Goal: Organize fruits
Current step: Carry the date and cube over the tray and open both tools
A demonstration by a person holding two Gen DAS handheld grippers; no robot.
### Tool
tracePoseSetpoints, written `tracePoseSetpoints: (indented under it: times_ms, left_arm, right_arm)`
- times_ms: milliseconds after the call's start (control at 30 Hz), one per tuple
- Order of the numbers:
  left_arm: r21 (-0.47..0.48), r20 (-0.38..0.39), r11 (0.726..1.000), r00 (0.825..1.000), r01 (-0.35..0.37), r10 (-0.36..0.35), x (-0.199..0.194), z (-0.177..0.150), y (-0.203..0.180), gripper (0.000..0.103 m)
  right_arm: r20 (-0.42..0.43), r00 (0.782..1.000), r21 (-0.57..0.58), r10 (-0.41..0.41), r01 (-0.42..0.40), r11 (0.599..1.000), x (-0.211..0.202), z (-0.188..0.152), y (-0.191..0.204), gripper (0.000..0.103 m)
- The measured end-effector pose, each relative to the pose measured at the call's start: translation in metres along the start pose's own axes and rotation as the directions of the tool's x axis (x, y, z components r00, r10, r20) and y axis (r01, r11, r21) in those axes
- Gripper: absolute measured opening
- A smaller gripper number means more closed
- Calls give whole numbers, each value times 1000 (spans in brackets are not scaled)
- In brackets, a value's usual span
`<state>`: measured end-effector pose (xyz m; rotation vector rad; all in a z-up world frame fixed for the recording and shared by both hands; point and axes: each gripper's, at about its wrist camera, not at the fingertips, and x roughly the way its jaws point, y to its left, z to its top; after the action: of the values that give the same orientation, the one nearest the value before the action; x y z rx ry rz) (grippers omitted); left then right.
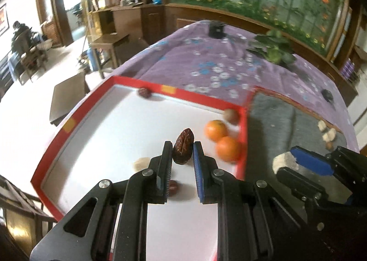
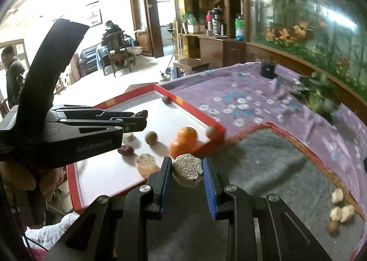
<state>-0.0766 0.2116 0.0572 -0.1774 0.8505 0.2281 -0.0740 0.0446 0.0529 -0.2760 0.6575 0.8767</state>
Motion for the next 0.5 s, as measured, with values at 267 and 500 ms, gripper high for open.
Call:
tracePoseSetpoints:
  times_ms: [267,500]
  left_arm:
    - [-75,-23,997,1000,-12,11,11,6,40,17]
    - [-88,-56,996,998,-28,23,28,14,49,17]
  right_arm:
    - [-26,999,-51,39,-41,998,22,15,32,26]
    - [-65,998,-67,26,-30,997,55,28,40,26]
